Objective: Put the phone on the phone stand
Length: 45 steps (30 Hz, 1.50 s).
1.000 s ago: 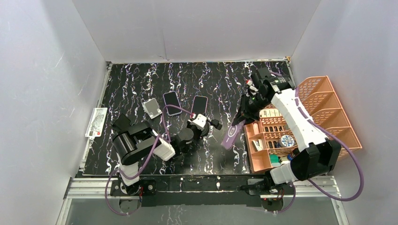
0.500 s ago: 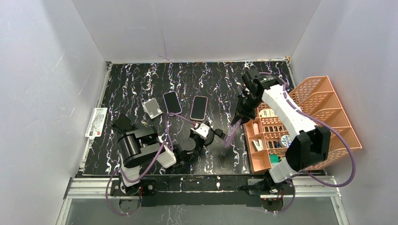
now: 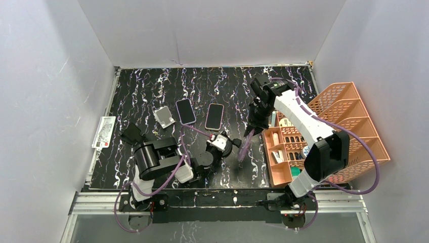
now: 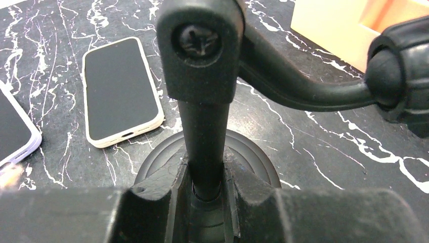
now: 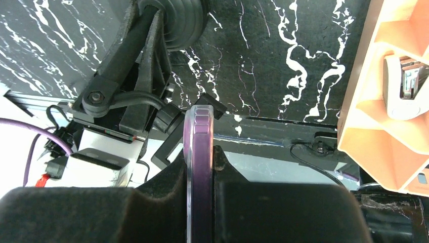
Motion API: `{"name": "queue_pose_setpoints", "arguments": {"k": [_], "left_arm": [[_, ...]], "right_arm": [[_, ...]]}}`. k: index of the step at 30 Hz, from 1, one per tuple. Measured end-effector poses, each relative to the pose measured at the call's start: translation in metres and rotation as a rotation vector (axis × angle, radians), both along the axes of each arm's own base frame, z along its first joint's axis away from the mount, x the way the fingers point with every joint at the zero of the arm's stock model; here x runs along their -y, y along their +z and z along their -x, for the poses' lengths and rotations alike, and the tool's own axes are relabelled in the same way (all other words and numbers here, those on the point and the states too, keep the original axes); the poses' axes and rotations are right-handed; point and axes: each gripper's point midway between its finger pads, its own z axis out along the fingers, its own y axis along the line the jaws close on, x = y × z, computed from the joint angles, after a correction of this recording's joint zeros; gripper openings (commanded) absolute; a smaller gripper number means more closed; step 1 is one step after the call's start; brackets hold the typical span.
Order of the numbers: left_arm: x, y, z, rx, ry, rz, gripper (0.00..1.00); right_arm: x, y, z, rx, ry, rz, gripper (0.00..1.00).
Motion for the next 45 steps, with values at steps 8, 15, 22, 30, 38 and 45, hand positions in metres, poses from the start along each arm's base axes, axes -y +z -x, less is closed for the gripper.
{"name": "queue_pose_setpoints", "arguments": {"k": [8, 15, 22, 30, 38, 45], "left_arm": [[0.001, 0.001, 0.001, 0.013, 0.02, -0.002, 0.0], [0.002, 0.002, 0.002, 0.022, 0.018, -0.009, 0.0], [0.001, 0.003, 0.007, 0.036, 0.006, -0.018, 0.0], [-0.002, 0.002, 0.013, 0.034, -0.023, -0.001, 0.0], [0.001, -0.003, 0.018, 0.01, -0.055, 0.043, 0.0], [0.003, -0.01, 0.018, -0.038, -0.081, 0.104, 0.0]], "right_arm": [[0.001, -0.009, 0.004, -0.035, -0.02, 0.06, 0.01], [0.004, -0.013, 0.003, -0.043, -0.051, 0.095, 0.01], [0.004, -0.019, 0.004, -0.081, -0.066, 0.123, 0.01], [0.003, -0.022, 0.001, -0.1, -0.065, 0.133, 0.01], [0.001, -0.03, 0.003, -0.107, -0.046, 0.121, 0.01], [-0.001, -0.029, 0.003, -0.099, -0.014, 0.097, 0.01]]}}
